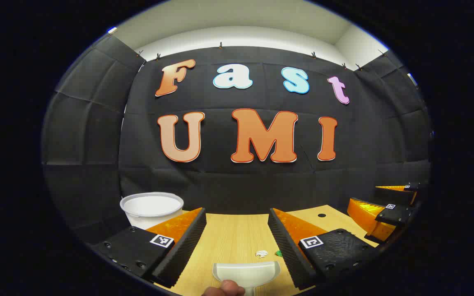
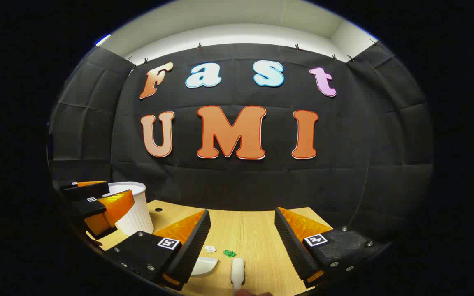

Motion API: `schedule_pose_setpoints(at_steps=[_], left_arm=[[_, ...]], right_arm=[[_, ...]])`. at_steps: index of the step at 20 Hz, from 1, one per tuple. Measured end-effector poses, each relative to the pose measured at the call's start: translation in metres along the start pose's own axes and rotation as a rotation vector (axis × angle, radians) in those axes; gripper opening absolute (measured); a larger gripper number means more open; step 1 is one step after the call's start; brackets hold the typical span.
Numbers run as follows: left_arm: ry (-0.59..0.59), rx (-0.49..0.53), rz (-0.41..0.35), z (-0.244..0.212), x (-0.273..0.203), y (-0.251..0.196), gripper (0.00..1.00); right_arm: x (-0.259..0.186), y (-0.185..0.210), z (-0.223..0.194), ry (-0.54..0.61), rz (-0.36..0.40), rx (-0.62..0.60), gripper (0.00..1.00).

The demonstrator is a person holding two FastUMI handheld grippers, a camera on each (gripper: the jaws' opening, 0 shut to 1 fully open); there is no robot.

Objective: Pick up the small broom and dustpan from the desktop, sweep the trash into the dustpan with the broom, and then empty the trash into the garbage bin.

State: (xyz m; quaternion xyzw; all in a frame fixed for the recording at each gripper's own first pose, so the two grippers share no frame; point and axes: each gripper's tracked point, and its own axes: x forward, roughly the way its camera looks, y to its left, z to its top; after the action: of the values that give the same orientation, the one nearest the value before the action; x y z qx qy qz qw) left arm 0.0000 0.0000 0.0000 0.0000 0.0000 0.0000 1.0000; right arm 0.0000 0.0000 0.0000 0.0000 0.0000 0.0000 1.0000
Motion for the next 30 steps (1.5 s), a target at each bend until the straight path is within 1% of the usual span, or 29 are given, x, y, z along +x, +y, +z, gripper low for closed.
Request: schedule_pose_setpoints(at_steps=[8, 11, 12, 14, 17, 20, 22, 24, 26, 30], left_arm=[[0.024, 0.025, -0.001, -0.004, 0.008, 0.009, 0.95], [0.041, 0.029, 0.025, -0.004, 0.012, 0.020, 0.95], [0.059, 0.028, 0.040, -0.005, 0.014, 0.025, 0.95], [0.078, 0.016, 0.061, -0.007, 0.015, 0.033, 0.95], [0.079, -0.010, 0.070, -0.013, 0.018, 0.035, 0.95], [0.056, -0.018, 0.072, -0.012, 0.019, 0.036, 0.95], [0.027, -0.015, 0.071, -0.003, 0.019, 0.035, 0.95], [-0.010, -0.007, 0.071, 0.005, 0.017, 0.033, 0.95], [-0.042, 0.001, 0.078, 0.013, 0.015, 0.033, 0.95], [-0.057, -0.004, 0.087, 0.013, 0.017, 0.034, 0.95]], right_arm=[[0.010, 0.018, -0.004, 0.020, 0.031, 0.005, 0.94], [0.014, 0.016, 0.000, 0.013, 0.021, -0.014, 0.94], [0.016, 0.016, -0.001, 0.018, 0.027, -0.008, 0.94], [0.020, 0.010, -0.008, 0.048, 0.014, 0.004, 0.94], [0.021, 0.004, -0.018, 0.080, -0.009, 0.044, 0.94], [0.016, 0.004, -0.021, 0.087, -0.017, 0.037, 0.94], [0.015, 0.006, -0.009, 0.041, -0.020, 0.005, 0.94], [0.011, 0.006, 0.013, -0.033, -0.028, -0.023, 0.94], [0.009, 0.007, 0.025, -0.086, -0.032, -0.032, 0.94], [0.008, 0.007, 0.020, -0.075, -0.037, -0.026, 0.94]])
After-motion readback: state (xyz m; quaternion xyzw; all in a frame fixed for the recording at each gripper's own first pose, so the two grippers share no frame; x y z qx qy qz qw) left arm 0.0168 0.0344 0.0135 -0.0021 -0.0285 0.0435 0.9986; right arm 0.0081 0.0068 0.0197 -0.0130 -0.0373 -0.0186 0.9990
